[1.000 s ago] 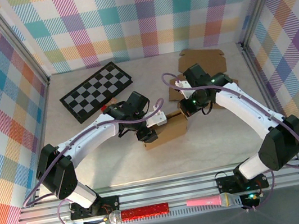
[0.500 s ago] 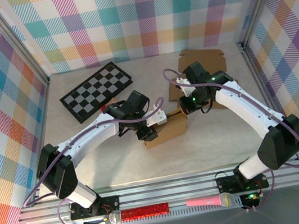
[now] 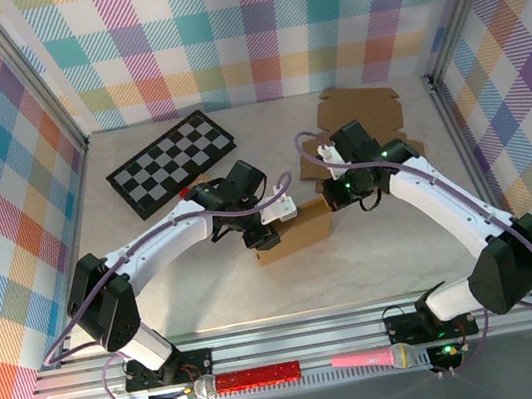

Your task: Fold the paper box

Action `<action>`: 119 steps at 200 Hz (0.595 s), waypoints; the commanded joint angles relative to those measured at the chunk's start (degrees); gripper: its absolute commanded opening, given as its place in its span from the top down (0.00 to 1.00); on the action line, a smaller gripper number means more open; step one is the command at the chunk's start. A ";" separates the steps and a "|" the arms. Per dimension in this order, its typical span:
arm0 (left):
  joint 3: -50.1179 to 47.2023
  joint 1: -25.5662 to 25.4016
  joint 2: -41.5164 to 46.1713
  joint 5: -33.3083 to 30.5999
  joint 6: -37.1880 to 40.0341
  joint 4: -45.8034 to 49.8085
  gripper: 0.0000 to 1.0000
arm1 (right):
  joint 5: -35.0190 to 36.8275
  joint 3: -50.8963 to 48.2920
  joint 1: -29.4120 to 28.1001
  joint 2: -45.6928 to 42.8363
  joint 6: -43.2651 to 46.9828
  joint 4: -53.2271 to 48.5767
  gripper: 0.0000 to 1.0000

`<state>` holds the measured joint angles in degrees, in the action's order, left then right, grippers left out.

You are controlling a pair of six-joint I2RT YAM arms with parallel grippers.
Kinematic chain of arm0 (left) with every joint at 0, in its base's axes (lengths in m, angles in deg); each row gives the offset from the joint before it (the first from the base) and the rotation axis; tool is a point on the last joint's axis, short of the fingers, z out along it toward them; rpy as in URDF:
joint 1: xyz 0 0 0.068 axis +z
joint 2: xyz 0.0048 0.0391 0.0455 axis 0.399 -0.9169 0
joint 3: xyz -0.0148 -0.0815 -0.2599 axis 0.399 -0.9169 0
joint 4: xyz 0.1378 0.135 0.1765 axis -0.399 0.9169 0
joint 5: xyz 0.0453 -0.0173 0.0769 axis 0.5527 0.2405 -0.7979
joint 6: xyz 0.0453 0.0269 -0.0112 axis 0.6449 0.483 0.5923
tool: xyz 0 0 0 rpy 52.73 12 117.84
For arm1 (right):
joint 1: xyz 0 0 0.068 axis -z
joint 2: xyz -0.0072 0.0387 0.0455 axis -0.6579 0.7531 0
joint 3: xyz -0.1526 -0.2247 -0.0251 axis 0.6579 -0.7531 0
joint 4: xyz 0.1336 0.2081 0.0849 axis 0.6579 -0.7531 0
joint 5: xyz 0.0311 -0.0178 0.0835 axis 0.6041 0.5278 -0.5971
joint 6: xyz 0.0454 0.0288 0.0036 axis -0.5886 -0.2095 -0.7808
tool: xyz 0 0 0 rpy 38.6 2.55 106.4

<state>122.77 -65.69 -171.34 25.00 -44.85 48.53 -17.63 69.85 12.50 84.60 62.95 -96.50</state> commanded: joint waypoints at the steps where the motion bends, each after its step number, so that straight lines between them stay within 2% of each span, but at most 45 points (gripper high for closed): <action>1: 1.51 0.60 -0.19 0.55 -0.38 0.30 0.52 | 0.62 -2.04 -0.79 -1.19 -0.60 2.17 1.00; 36: 0.69 1.32 1.64 0.65 -2.48 -2.01 0.42 | 1.15 -3.30 -1.32 -1.31 -0.06 3.74 1.00; 119: -3.81 2.97 9.03 1.16 -11.34 -7.22 0.37 | 2.25 -2.87 -2.47 -0.94 -0.50 3.75 1.00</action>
<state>120.71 -63.42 -165.46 25.22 -52.32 43.48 -15.66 67.71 10.66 83.49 62.97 -92.44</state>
